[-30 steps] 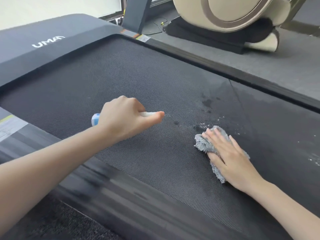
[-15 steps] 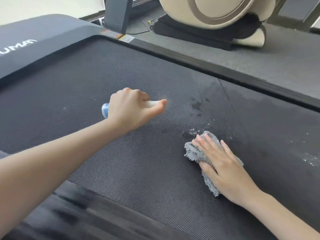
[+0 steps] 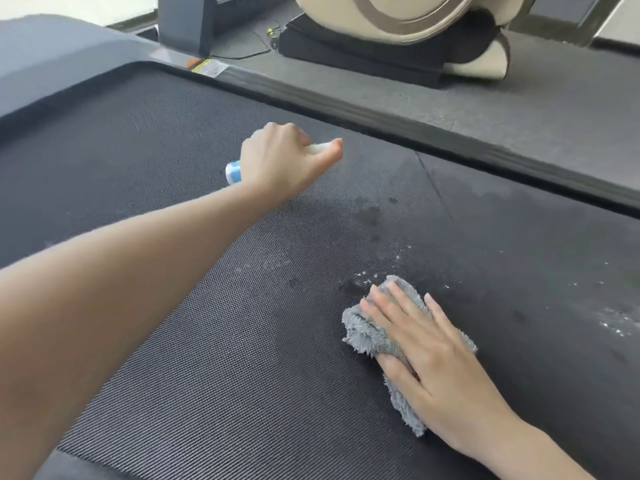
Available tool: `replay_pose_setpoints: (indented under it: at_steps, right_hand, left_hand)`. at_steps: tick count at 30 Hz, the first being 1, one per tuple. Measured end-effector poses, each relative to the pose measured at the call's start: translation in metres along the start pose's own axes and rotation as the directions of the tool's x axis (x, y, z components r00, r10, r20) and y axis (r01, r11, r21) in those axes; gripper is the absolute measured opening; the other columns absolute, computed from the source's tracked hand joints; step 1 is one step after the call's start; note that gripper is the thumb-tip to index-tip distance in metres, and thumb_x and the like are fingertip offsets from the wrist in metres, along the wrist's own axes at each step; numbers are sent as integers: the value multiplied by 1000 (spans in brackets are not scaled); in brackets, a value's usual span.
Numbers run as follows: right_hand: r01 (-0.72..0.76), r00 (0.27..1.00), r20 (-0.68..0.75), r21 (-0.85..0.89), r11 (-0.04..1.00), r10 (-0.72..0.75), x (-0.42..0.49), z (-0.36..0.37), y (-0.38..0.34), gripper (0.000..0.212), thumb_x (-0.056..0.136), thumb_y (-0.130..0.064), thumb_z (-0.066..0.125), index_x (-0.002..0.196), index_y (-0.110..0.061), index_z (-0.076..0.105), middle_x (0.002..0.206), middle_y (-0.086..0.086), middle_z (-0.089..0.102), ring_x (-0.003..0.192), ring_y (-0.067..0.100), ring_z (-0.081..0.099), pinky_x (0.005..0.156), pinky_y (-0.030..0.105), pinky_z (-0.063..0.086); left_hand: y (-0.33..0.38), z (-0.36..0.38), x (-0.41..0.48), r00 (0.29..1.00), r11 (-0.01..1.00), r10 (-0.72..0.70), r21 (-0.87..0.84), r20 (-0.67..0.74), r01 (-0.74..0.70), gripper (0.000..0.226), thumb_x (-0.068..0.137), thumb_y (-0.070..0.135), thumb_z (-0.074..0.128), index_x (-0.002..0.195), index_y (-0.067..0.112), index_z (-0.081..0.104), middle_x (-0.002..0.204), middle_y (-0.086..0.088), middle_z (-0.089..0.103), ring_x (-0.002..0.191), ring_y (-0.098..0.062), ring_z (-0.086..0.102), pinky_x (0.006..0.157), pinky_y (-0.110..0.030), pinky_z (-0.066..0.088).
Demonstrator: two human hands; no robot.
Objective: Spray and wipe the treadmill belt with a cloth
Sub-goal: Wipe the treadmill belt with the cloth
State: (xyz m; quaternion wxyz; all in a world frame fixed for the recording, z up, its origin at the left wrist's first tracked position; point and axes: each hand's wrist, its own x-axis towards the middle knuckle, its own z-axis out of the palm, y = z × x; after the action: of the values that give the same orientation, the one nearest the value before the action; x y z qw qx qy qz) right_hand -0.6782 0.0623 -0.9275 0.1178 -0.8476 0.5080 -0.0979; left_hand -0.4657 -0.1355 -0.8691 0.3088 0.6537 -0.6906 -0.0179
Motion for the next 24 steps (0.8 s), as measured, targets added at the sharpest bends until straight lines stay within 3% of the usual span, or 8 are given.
replay_pose_setpoints:
  at_steps: [3, 6, 10, 17, 24]
  right_hand:
    - [2, 1000, 1, -15, 1000, -2, 4, 0, 2, 54, 96, -45, 24, 149, -34, 19, 156, -22, 8, 144, 2, 0, 115, 34, 1]
    - [1, 1000, 19, -8, 1000, -1, 8, -1, 5, 54, 96, -45, 23, 149, -34, 17, 156, -20, 6, 144, 1, -3, 116, 35, -1]
    - [2, 1000, 25, -5, 1000, -2, 11, -3, 8, 55, 96, -44, 23, 149, -33, 17, 157, -19, 7, 144, 1, -4, 117, 35, -2]
    - [-15, 1000, 17, -5, 1000, 15, 20, -6, 13, 55, 96, -43, 24, 150, -30, 18, 157, -15, 8, 144, 2, -4, 117, 38, 1]
    - [-16, 1000, 3, -19, 1000, 16, 22, -4, 16, 55, 97, -43, 24, 150, -29, 18, 158, -14, 8, 145, 3, -4, 117, 39, 3]
  left_hand:
    - [5, 15, 22, 997, 999, -2, 44, 82, -1, 66, 83, 69, 44, 65, 8, 61, 60, -6, 46, 75, -34, 50, 67, -32, 33]
    - [13, 26, 29, 999, 999, 3, 52, 52, -5, 66, 83, 69, 45, 67, 7, 62, 64, -8, 48, 74, -33, 47, 67, -32, 32]
    - [16, 33, 31, 999, 999, 21, 35, -29, -20, 60, 85, 65, 44, 61, 11, 53, 54, -4, 38, 70, -33, 44, 64, -32, 28]
    - [29, 38, 53, 993, 999, -37, 20, 108, 35, 59, 81, 65, 45, 58, 11, 50, 59, -3, 43, 74, -33, 48, 68, -31, 32]
    - [57, 55, 65, 998, 999, 7, 42, 67, -10, 56, 82, 58, 45, 63, 7, 56, 55, -6, 41, 69, -34, 47, 64, -33, 31]
